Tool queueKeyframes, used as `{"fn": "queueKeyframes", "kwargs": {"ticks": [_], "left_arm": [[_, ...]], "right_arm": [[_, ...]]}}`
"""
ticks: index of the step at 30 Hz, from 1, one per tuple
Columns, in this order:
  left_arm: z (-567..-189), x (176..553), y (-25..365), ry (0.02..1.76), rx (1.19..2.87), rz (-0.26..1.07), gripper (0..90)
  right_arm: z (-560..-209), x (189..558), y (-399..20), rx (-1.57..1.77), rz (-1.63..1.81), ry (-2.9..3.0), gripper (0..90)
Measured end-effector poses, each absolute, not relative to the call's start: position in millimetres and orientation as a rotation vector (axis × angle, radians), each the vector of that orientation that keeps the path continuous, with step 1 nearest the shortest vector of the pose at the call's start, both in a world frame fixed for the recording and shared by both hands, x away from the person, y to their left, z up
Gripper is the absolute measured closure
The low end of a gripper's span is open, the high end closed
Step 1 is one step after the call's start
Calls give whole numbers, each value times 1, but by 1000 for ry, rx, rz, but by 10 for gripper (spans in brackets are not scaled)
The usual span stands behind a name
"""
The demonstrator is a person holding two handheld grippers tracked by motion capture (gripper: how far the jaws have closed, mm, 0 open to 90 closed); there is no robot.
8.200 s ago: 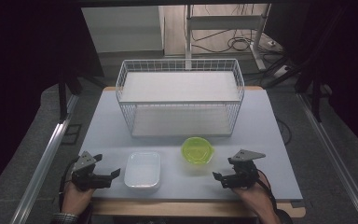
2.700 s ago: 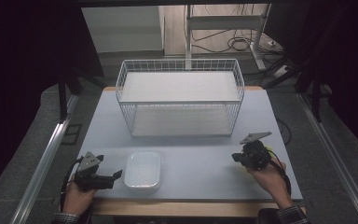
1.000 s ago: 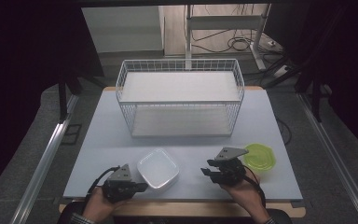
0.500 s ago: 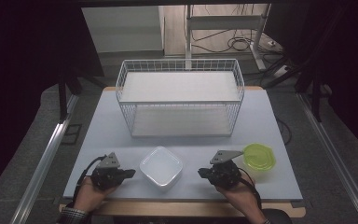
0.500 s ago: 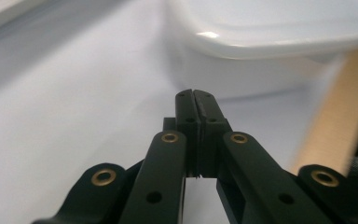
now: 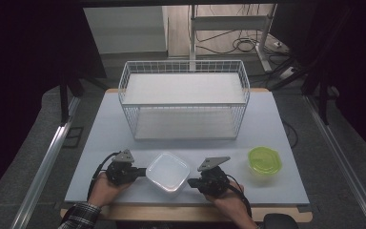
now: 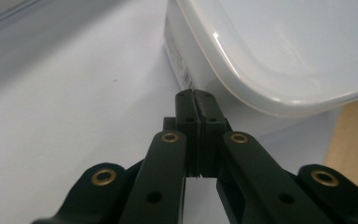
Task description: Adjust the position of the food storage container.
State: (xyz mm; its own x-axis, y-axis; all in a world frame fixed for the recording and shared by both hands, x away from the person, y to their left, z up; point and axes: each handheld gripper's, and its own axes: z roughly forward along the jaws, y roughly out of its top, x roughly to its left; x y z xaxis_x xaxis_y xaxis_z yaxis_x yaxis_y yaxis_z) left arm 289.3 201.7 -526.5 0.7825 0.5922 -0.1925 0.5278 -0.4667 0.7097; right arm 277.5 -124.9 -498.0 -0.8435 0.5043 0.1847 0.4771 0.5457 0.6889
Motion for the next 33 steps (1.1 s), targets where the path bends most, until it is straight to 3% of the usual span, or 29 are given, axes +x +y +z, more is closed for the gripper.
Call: {"fn": "queueKeyframes", "kwargs": {"ticks": [33], "left_arm": [[-526, 299, 148, 871, 2142, 121, 896]], "right_arm": [[-498, 313, -163, 1126, 1167, 2549, 896]]}}
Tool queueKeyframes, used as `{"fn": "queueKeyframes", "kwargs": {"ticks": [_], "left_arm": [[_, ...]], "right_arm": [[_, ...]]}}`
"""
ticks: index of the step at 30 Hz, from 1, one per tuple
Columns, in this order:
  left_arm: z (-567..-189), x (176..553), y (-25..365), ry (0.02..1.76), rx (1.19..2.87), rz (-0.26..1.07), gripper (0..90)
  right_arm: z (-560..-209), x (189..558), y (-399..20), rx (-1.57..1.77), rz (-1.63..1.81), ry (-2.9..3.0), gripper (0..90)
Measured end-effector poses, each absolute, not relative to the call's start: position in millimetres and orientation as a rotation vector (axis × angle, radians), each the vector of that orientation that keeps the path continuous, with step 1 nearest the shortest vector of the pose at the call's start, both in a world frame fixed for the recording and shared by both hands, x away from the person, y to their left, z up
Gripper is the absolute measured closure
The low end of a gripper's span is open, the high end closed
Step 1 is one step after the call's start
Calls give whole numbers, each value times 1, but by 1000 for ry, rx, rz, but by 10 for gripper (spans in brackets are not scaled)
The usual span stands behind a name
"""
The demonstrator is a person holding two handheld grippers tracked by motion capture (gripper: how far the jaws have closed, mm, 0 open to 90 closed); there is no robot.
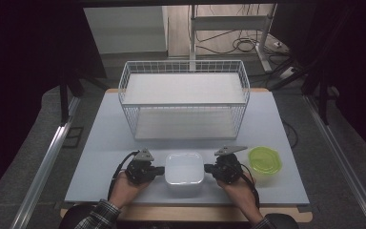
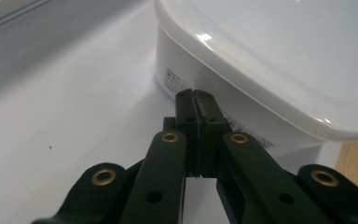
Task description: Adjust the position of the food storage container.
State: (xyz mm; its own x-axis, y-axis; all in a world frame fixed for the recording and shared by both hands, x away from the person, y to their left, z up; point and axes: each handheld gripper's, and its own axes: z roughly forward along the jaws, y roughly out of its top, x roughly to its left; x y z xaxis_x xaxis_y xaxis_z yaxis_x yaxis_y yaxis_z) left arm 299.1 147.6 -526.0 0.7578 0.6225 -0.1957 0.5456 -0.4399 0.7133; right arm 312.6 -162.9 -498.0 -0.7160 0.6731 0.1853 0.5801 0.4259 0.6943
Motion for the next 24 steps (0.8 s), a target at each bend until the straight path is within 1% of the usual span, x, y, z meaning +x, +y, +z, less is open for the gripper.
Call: {"fn": "queueKeyframes", "kwargs": {"ticks": [8, 12, 17, 18, 20, 24], "left_arm": [[-526, 299, 148, 872, 2129, 134, 894], [-521, 298, 154, 884, 2099, 153, 868], [-522, 299, 158, 879, 2064, 67, 863], [-522, 299, 157, 876, 2063, 65, 863], [-521, 298, 153, 880, 2084, 102, 874], [-522, 301, 153, 900, 2067, 95, 877]], "right_arm": [[-499, 313, -163, 1124, 1161, 2549, 894], [-497, 311, -164, 1102, 1157, 2551, 873], [-499, 310, -166, 1084, 1162, 2569, 871], [-499, 309, -165, 1079, 1161, 2568, 871], [-498, 308, -165, 1080, 1160, 2571, 874], [-499, 308, -164, 1089, 1161, 2566, 876]]}}
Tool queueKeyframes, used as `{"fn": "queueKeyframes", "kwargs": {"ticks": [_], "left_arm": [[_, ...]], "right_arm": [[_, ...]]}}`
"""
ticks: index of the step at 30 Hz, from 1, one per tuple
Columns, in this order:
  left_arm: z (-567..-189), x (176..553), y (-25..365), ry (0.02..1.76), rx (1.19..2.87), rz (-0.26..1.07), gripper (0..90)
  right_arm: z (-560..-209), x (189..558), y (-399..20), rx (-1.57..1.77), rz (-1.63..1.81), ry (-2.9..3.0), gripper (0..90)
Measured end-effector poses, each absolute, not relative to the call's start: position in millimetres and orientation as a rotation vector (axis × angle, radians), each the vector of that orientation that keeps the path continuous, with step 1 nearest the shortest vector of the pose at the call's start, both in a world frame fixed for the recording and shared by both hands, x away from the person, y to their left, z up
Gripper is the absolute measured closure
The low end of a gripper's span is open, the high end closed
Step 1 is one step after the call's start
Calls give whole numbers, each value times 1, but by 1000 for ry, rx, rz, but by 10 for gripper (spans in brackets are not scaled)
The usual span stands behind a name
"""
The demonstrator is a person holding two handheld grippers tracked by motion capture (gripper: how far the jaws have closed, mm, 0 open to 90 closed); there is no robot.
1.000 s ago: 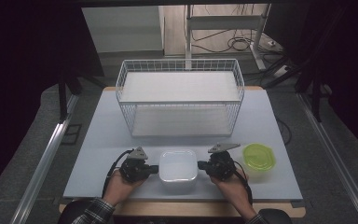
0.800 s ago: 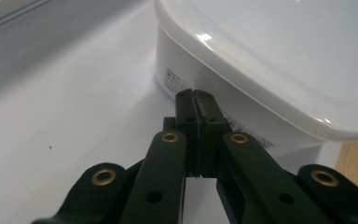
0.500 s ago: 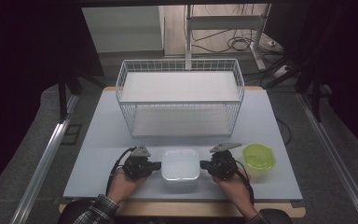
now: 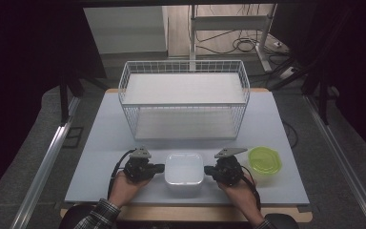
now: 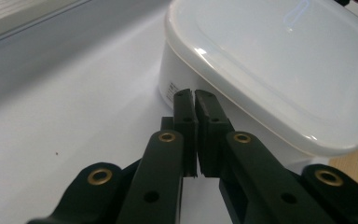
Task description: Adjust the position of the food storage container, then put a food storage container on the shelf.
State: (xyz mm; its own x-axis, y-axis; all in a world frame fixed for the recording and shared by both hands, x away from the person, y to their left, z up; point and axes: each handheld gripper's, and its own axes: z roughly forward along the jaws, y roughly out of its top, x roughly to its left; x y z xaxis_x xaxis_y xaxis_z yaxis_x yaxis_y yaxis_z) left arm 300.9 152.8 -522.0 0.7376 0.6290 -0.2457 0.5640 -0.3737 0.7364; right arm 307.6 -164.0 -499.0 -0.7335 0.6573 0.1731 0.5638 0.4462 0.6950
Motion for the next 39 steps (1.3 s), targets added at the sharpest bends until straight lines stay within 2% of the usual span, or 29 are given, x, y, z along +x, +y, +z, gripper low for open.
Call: {"fn": "queueKeyframes", "kwargs": {"ticks": [5, 10, 13, 17, 23, 27, 31, 39], "left_arm": [[-523, 303, 152, 910, 2062, 107, 874], [-516, 298, 164, 932, 2044, 171, 770], [-511, 288, 175, 924, 2023, 203, 650], [-506, 272, 184, 890, 2012, 271, 476], [-506, 262, 190, 876, 2030, 314, 234], [-510, 256, 193, 902, 2034, 304, 126], [-513, 254, 196, 906, 2030, 289, 93], [-515, 255, 192, 893, 2047, 306, 61]], "right_arm": [[-499, 309, -164, 1093, 1154, 2561, 865], [-495, 307, -170, 1083, 1136, 2531, 825], [-489, 306, -184, 1089, 1160, 2490, 793], [-483, 303, -197, 1091, 1210, 2454, 691], [-483, 295, -198, 1027, 1220, 2467, 461], [-485, 293, -195, 980, 1233, 2481, 330], [-486, 292, -196, 972, 1264, 2471, 255], [-487, 294, -198, 984, 1270, 2449, 211]]}}
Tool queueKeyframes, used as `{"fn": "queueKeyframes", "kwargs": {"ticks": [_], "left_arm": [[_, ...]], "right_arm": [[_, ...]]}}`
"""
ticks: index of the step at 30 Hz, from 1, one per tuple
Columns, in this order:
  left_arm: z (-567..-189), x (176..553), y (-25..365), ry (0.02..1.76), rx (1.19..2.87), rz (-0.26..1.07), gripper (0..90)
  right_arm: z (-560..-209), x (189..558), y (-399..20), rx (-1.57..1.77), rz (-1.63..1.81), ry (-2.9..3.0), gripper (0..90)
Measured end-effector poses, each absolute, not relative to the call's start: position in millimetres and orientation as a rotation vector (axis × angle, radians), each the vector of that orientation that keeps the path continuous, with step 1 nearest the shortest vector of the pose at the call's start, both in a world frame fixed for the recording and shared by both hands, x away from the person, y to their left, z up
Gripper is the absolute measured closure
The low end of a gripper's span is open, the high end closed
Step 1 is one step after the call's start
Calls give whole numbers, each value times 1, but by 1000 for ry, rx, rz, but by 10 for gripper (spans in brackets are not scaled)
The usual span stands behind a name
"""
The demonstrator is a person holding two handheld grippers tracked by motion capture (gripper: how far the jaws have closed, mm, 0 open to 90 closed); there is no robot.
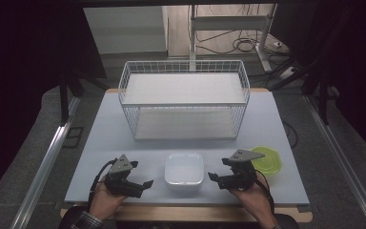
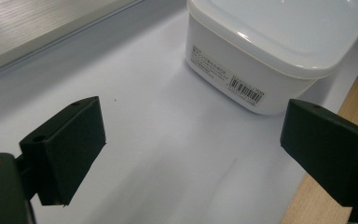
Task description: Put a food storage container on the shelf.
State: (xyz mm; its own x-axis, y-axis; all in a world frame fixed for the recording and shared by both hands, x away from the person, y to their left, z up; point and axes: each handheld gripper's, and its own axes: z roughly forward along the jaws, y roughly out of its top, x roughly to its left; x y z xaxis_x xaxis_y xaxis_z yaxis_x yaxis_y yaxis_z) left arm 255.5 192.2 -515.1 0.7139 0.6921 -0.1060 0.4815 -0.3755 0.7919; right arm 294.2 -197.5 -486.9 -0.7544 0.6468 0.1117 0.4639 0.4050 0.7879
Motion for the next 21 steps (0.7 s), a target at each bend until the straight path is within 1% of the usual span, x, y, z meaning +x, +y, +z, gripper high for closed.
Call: {"fn": "queueKeyframes", "kwargs": {"ticks": [8, 12, 15, 17, 21], "left_arm": [[-515, 258, 187, 896, 2054, 293, 42], [-513, 262, 183, 895, 2028, 260, 33], [-512, 264, 179, 882, 2033, 255, 39], [-510, 266, 172, 869, 2038, 235, 61], [-506, 270, 164, 843, 2042, 215, 91]], "right_arm": [[-490, 294, -193, 982, 1267, 2441, 191], [-489, 294, -189, 968, 1265, 2457, 197], [-487, 294, -187, 958, 1261, 2477, 225], [-486, 293, -185, 962, 1263, 2484, 254], [-485, 295, -180, 996, 1267, 2511, 271]]}}
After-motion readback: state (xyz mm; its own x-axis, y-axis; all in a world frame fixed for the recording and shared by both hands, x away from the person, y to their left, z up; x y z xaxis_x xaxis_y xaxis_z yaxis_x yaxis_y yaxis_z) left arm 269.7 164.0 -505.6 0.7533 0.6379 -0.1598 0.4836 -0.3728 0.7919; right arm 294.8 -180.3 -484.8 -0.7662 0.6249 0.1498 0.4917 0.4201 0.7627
